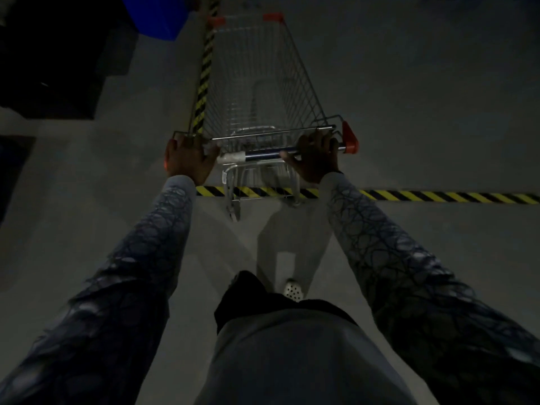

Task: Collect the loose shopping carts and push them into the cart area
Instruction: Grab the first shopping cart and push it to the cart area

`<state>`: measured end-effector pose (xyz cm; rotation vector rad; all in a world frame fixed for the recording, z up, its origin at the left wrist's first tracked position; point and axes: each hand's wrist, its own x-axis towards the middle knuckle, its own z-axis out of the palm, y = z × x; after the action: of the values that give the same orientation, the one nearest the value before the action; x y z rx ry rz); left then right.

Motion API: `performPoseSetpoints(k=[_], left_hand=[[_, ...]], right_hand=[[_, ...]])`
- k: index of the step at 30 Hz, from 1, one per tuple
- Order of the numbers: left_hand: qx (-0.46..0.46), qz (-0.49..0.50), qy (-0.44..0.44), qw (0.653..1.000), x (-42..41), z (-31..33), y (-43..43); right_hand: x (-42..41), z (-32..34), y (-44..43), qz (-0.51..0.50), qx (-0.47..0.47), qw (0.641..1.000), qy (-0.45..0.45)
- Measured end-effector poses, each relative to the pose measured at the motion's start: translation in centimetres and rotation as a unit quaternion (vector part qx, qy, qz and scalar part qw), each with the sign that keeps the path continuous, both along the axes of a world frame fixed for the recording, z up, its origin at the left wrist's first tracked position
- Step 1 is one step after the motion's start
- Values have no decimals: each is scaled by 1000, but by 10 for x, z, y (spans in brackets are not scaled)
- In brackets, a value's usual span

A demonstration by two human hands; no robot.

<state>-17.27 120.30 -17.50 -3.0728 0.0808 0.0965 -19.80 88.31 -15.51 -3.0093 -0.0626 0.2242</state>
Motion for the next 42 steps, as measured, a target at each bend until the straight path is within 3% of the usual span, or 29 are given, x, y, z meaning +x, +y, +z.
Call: performPoseSetpoints(k=[5, 12, 16, 22, 28, 33, 37, 42], left_hand=[[-28, -43, -102, 994, 68, 10, 18], [-20, -61, -85, 994, 206, 9, 36], [-25, -76, -67, 995, 274, 13, 30], [-78, -1, -83, 994, 348, 3, 15], [-78, 70, -23, 994, 415, -3, 5], [-102, 69, -74, 990, 469, -10, -3], [-68, 92, -22, 993, 502, -3, -4], [-28, 45, -61, 997, 502, 5, -13]], right_hand=[[81, -11, 23, -7, 23, 1000, -11], [209, -18, 45, -52, 36, 997, -54], [272, -18, 53, -107, 49, 993, 1], [348, -11, 66, -143, 93, 984, 51], [413, 6, 51, -87, 118, 985, 94], [463, 5, 30, -31, 89, 989, 117], [506, 22, 16, -17, 65, 981, 181], [503, 16, 18, -35, 168, 984, 49]])
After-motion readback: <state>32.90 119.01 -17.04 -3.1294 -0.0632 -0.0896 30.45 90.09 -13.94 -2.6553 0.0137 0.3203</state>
